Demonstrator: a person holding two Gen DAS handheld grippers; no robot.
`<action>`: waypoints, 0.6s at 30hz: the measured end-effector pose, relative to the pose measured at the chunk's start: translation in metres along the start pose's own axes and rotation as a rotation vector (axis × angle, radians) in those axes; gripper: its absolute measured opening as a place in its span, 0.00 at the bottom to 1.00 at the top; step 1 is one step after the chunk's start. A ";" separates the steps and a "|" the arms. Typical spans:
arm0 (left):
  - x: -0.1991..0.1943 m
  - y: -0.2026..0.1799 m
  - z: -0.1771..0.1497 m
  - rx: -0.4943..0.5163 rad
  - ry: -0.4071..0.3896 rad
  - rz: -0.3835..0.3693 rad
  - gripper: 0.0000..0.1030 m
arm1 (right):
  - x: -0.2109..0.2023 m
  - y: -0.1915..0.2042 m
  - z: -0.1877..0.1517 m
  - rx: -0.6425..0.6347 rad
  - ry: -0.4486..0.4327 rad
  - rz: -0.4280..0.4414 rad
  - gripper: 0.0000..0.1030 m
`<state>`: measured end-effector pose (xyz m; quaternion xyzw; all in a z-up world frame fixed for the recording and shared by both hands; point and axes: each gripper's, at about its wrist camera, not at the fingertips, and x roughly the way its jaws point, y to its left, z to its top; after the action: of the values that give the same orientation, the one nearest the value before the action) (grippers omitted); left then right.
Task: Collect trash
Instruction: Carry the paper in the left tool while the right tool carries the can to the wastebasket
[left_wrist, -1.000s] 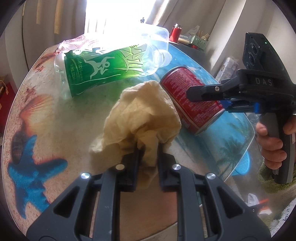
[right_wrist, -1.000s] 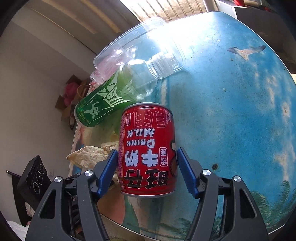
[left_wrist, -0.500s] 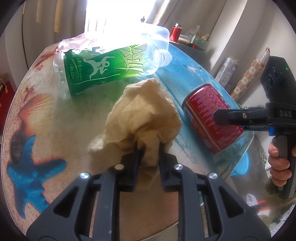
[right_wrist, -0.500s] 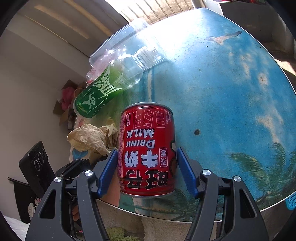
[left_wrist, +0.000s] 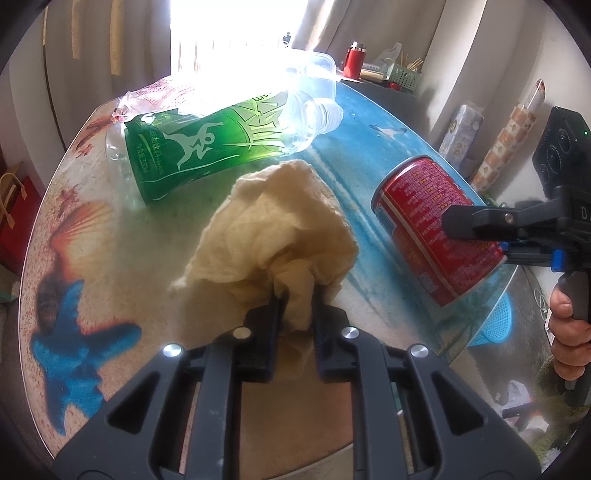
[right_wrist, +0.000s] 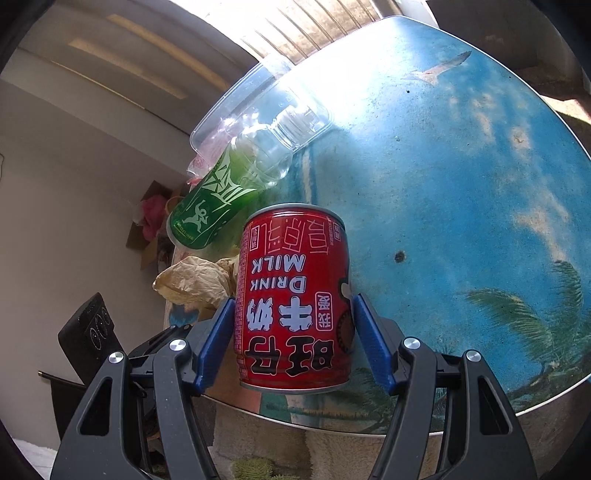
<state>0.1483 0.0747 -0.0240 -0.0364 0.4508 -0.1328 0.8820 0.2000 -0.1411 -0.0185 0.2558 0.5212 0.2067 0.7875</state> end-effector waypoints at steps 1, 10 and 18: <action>-0.002 0.000 0.001 -0.004 -0.005 -0.001 0.13 | -0.003 0.000 0.000 0.001 -0.007 0.002 0.62; -0.033 -0.005 0.010 -0.022 -0.065 -0.039 0.13 | -0.037 -0.003 0.001 0.005 -0.085 0.048 0.62; -0.058 -0.037 0.022 0.041 -0.125 -0.084 0.13 | -0.075 -0.016 -0.008 0.021 -0.150 0.092 0.62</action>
<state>0.1262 0.0530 0.0420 -0.0452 0.3899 -0.1762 0.9027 0.1652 -0.1968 0.0228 0.3024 0.4507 0.2174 0.8113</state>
